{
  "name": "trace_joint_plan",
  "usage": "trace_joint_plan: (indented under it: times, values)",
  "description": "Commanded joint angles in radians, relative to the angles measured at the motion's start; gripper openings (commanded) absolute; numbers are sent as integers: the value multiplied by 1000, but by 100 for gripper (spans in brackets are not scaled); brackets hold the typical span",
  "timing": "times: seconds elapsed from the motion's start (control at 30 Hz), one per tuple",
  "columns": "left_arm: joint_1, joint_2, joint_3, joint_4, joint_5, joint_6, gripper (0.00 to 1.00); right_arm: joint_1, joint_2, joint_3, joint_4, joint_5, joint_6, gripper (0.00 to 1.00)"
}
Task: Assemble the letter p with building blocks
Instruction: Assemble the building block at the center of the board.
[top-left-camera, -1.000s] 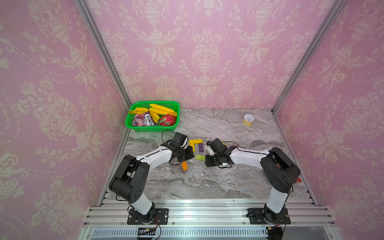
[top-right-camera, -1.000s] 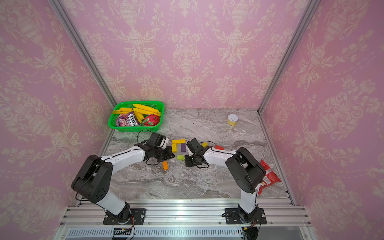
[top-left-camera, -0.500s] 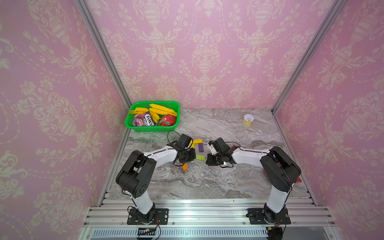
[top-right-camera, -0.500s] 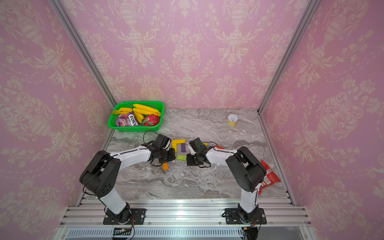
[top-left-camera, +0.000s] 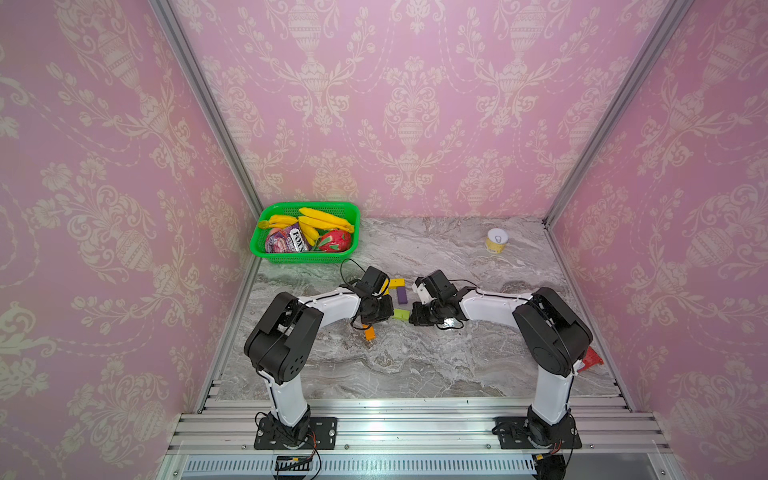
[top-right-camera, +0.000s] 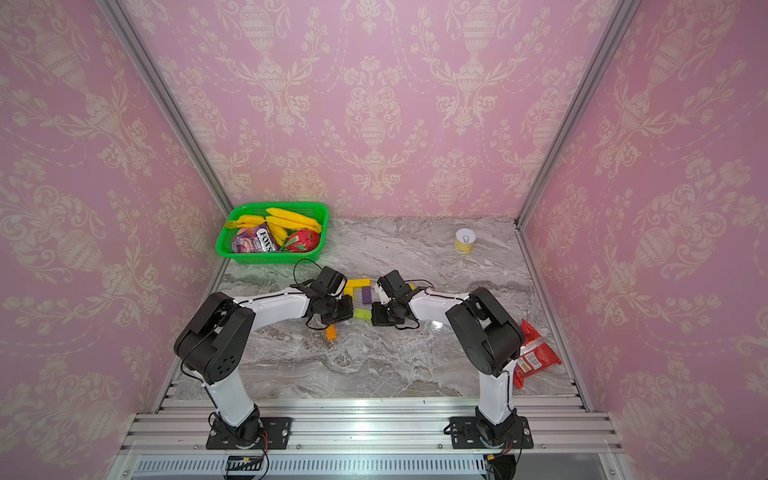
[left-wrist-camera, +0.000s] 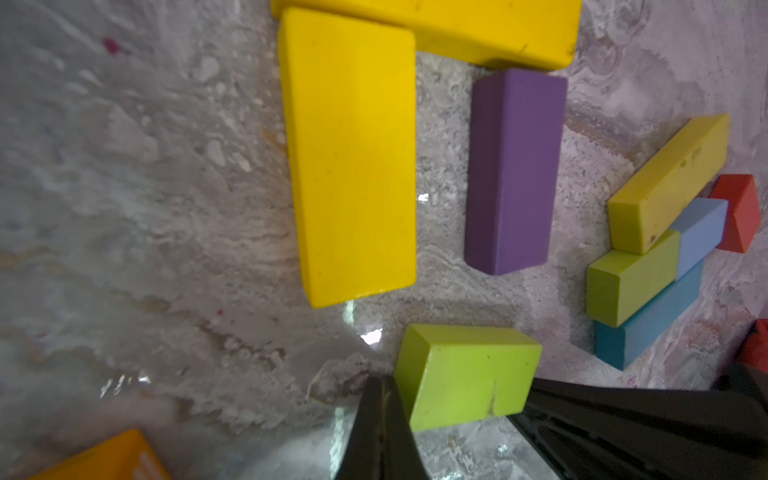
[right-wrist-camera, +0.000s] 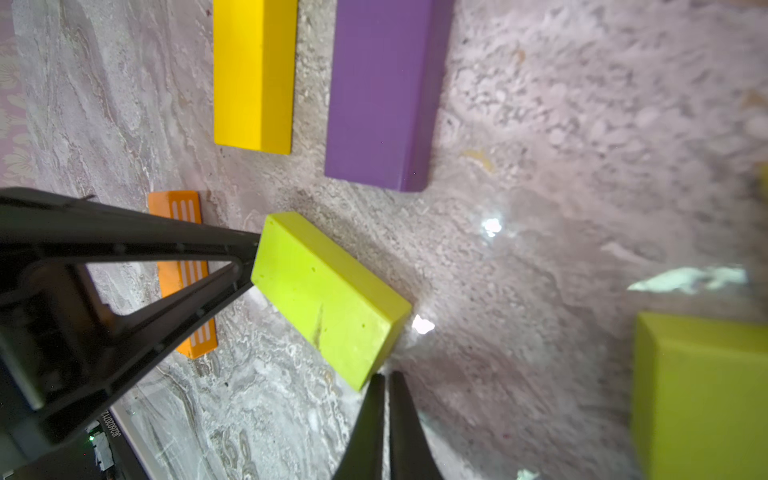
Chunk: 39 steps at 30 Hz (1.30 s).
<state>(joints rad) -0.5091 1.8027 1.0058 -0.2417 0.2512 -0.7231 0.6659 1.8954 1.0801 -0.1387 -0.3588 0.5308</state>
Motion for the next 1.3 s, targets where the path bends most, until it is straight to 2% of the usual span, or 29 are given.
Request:
trace_joint_plan:
  times: [0.0, 1.27]
  values:
    - [-12, 28, 28, -6, 6, -7, 0, -11, 33, 29, -29, 10, -19, 9]
    - [-17, 55, 51, -22, -10, -22, 0, -33, 92, 93, -39, -2, -28, 9]
